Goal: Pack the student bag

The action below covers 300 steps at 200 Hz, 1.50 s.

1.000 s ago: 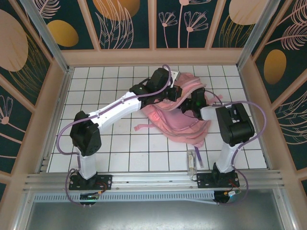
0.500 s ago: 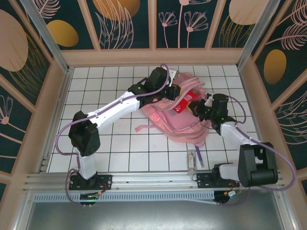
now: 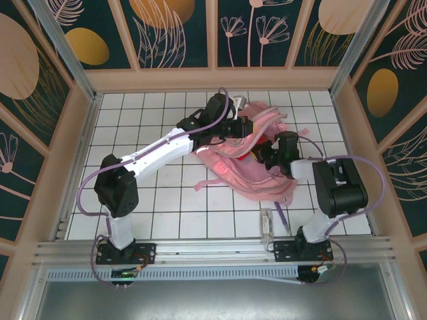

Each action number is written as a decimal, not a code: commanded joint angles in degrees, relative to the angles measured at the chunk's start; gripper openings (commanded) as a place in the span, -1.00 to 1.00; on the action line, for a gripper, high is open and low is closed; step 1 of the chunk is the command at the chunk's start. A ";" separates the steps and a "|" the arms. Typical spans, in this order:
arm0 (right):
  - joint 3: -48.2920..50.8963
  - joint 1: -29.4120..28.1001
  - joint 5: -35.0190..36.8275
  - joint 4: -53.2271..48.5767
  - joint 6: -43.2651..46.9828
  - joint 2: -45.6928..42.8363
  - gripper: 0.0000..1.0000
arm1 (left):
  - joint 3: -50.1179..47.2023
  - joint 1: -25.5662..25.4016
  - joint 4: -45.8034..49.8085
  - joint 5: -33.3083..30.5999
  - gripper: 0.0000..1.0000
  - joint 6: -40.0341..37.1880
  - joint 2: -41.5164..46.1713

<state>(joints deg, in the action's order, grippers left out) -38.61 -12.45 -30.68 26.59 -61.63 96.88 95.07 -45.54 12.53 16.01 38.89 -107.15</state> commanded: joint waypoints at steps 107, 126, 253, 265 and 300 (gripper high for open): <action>-7.81 -5.01 -2.70 -0.68 -0.66 4.91 0.15 | -14.59 0.12 -10.05 -7.64 -0.46 -8.49 15.25; -6.85 -4.38 0.98 -10.35 2.66 -1.60 0.24 | -14.81 2.36 -8.46 -7.89 -0.30 -11.32 16.20; -10.45 11.39 14.55 -58.39 22.23 -30.78 0.51 | 0.18 12.07 -6.72 -6.52 0.01 -30.50 -5.17; -11.73 11.83 16.55 -61.12 22.89 -31.15 0.48 | 0.76 12.03 -6.91 -3.98 0.01 -30.56 -8.78; -10.16 15.05 18.02 -63.35 26.29 -31.61 0.26 | -3.50 12.08 -8.63 -9.50 0.02 -32.57 -13.88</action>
<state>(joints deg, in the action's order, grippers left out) -49.10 0.54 -14.83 -32.47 -40.07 66.08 93.80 -33.43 4.73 8.51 9.85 -119.35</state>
